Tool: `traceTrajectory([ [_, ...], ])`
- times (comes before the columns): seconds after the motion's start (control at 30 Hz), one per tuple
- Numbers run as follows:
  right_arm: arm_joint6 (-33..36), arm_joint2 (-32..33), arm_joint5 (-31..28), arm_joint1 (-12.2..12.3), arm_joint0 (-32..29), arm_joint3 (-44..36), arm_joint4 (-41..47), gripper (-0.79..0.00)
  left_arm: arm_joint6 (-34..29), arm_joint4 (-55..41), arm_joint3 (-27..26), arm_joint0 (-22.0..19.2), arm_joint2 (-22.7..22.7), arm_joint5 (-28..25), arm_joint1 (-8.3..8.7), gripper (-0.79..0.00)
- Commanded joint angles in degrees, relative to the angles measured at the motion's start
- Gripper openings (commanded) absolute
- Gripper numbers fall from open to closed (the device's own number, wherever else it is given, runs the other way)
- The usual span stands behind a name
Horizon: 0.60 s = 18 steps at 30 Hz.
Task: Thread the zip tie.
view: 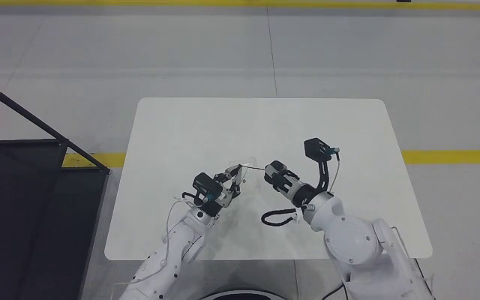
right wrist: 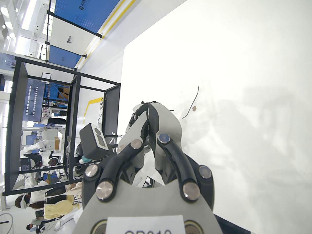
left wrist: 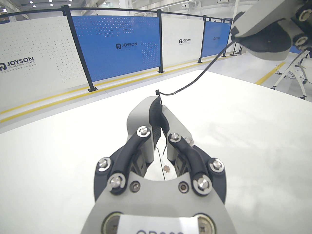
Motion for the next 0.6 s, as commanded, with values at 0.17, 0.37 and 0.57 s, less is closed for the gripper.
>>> traceTrajectory([
  [0.17, -1.07, 0.82, -4.06, -0.08, -1.37, -0.24, 2.28, -0.785, 0.0, 0.0, 0.0, 0.0, 0.0, 0.0, 0.0, -0.785],
  [0.37, -1.56, 1.24, -6.93, -0.12, -2.2, 0.0, 3.55, -0.785, 0.0, 0.0, 0.0, 0.0, 0.0, 0.0, 0.0, -0.785],
  [0.57, -1.85, 1.59, -10.66, -0.12, -2.84, 0.5, 4.72, -0.785, 0.0, 0.0, 0.0, 0.0, 0.0, 0.0, 0.0, -0.785],
])
